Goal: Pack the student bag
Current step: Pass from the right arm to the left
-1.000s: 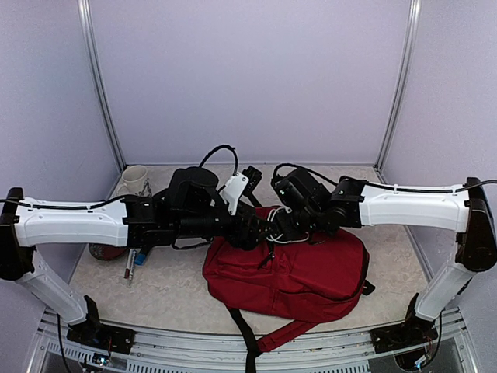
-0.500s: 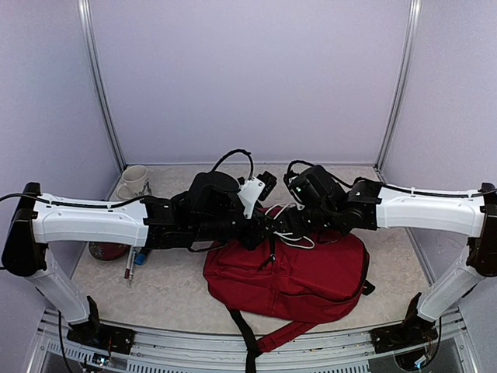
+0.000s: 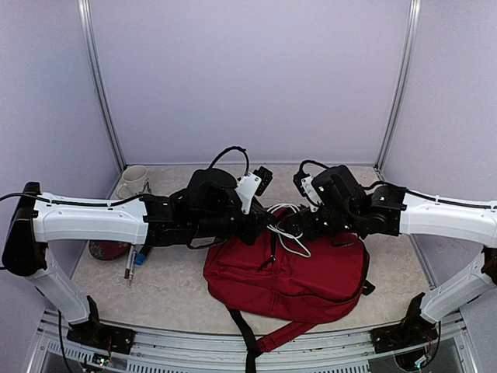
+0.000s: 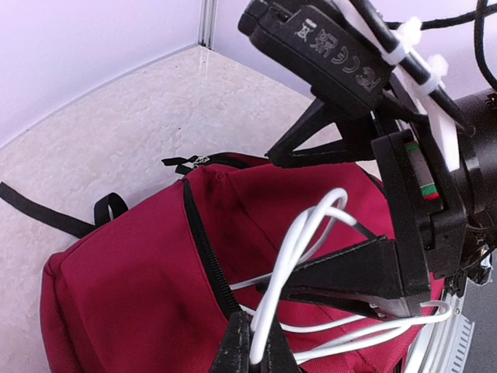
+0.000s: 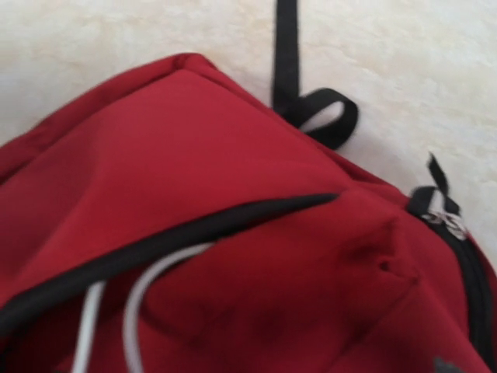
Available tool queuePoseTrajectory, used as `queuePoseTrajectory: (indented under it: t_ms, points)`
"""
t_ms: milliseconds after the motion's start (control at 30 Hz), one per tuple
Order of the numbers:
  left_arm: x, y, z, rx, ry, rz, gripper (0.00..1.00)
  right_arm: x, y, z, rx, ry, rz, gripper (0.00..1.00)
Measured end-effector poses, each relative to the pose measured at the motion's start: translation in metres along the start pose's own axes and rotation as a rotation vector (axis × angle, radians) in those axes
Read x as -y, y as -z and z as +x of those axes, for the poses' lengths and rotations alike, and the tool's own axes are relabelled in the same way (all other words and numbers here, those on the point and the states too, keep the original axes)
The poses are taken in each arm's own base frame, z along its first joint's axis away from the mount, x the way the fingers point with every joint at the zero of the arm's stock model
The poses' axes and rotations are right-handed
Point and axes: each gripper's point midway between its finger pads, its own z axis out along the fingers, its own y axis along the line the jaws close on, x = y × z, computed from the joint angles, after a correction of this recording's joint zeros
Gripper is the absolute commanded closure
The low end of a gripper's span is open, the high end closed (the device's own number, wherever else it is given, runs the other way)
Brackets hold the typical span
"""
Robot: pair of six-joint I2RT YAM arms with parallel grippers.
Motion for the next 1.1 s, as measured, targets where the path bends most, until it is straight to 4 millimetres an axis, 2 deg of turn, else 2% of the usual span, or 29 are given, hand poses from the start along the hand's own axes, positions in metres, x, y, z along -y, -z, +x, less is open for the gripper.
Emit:
queuePoseTrajectory:
  t_ms: [200,367,433,500,633,733,933,1100]
  points:
    - [0.006,-0.005,0.006,-0.018,-0.013,0.018,1.00,-0.008,0.008,-0.014,0.052,-0.011,-0.080,0.00]
    - [0.012,-0.013,0.017,-0.044,-0.034,0.018,1.00,0.011,0.010,-0.028,0.094,-0.050,-0.018,0.00]
    - [0.011,-0.014,0.018,-0.047,-0.036,0.013,1.00,0.010,0.008,-0.028,0.091,-0.050,-0.021,0.00]
    - [0.010,-0.014,0.019,-0.052,-0.039,0.009,1.00,0.003,0.007,-0.029,0.091,-0.046,-0.064,0.01]
    - [0.010,-0.014,0.020,-0.060,-0.040,0.008,1.00,-0.025,0.012,-0.032,0.085,-0.007,-0.263,0.01]
    - [0.013,-0.014,0.021,-0.066,-0.039,0.023,1.00,-0.028,0.015,-0.031,0.082,0.013,-0.331,0.00]
    - [0.027,-0.013,0.012,-0.041,-0.033,0.093,1.00,-0.026,0.041,-0.026,0.116,0.037,-0.427,0.00]
    - [0.043,-0.013,0.001,-0.007,-0.035,0.150,1.00,-0.038,0.067,-0.029,0.167,0.088,-0.574,0.00]
